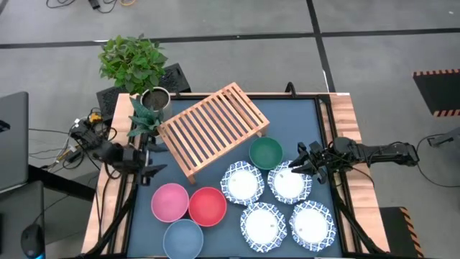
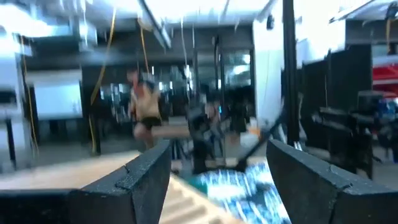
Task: Place and stack bowls onto a shelf
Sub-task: Put the pink bowl on the shelf
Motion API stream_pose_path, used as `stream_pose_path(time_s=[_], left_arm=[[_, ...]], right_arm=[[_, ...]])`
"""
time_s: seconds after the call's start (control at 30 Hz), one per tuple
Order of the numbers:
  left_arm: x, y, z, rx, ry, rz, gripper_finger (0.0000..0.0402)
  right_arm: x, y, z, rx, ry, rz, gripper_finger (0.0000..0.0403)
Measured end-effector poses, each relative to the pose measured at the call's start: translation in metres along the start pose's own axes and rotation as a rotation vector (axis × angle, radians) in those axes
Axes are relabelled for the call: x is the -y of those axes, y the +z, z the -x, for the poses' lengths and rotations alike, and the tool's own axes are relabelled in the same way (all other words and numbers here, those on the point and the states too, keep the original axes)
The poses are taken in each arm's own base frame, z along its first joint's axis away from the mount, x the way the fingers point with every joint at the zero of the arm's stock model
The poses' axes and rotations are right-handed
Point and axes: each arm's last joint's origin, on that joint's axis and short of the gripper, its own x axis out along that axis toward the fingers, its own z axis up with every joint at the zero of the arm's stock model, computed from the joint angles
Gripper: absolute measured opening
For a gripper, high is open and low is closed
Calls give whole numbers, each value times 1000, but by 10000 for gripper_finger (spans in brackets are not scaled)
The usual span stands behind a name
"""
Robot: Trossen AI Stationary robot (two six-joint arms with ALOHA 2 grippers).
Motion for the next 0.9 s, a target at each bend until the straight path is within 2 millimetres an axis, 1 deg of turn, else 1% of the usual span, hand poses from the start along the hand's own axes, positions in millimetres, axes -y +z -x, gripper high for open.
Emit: stream_pose_path(time_s=[0.1, 0.17, 0.23, 0.3, 0.4, 0.5, 0.67, 0.8, 0.9], left_arm=[[-2, 9, 0, 93, 0, -13, 251], [-3, 14, 1, 147, -19, 41, 251], [-3, 15, 1, 165, -39, 101, 251], [-4, 17, 1, 176, -43, 119, 251], [-5, 20, 1, 169, -6, 120, 251], [-11, 30, 1, 227, 60, 156, 251], [-17, 40, 4, 306, 128, 143, 251], [-18, 41, 5, 305, 158, 141, 251], [-18, 39, 4, 283, 171, 151, 251]], right_arm=[[0, 0, 0, 0, 0, 0, 144], [0, 0, 0, 0, 0, 0, 144], [0, 0, 0, 0, 0, 0, 144], [0, 0, 0, 0, 0, 0, 144], [0, 0, 0, 0, 0, 0, 144], [0, 0, 0, 0, 0, 0, 144], [0, 0, 0, 2, -3, 0, 144], [3, 2, 0, 44, -82, 1, 144], [4, 3, 1, 57, -107, 1, 144]])
